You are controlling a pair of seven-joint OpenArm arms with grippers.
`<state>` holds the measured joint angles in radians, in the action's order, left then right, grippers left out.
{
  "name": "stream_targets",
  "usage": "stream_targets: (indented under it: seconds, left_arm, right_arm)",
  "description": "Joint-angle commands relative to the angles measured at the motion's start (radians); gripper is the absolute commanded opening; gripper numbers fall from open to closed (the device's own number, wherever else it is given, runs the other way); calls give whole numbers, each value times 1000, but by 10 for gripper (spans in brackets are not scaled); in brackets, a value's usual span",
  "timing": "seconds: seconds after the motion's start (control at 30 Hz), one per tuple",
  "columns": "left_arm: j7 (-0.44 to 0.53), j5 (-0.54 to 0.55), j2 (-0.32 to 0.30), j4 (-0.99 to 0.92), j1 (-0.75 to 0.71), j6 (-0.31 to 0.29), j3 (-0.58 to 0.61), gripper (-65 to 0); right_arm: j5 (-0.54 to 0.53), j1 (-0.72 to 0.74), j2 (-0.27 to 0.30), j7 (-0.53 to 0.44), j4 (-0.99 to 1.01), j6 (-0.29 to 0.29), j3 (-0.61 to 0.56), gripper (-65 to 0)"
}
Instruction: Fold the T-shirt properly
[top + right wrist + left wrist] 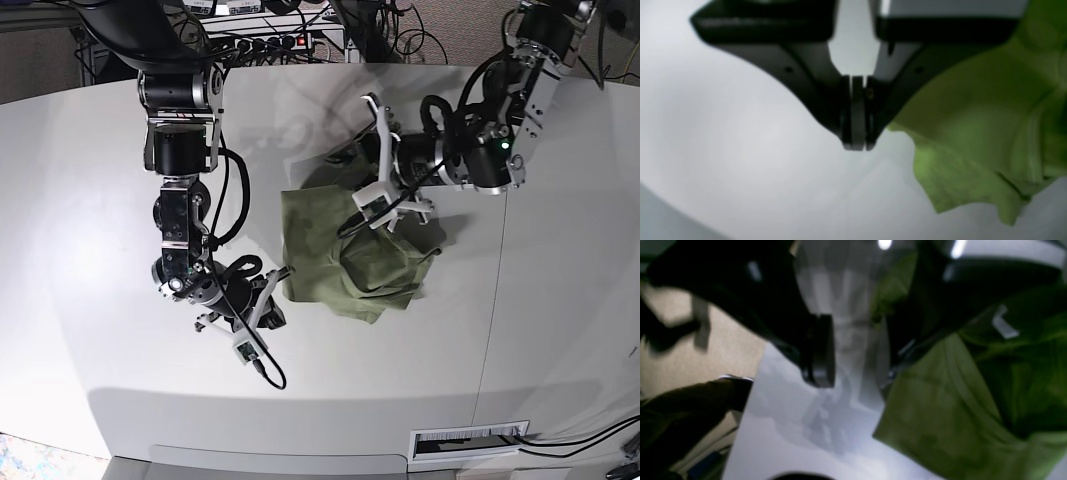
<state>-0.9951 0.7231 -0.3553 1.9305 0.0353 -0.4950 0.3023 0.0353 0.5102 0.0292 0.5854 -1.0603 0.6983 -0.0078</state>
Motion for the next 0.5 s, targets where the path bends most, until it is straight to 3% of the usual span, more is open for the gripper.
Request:
stream_targets:
  seconds: [0.0,0.27,0.47]
  left_arm:
    - [25,9,6,8,14,-3,-6,-418]
    - [39,8,78,-85,-11,-4,-6,-418]
    - [151,-115,78,-131,-24,-3,-5,-476]
  right_arm:
    - [-16,33,-5,-35,-16,0,0,-650]
    - [-10,34,-21,-122,-16,0,0,-650]
    - [105,34,-21,-191,-9,0,0,-650]
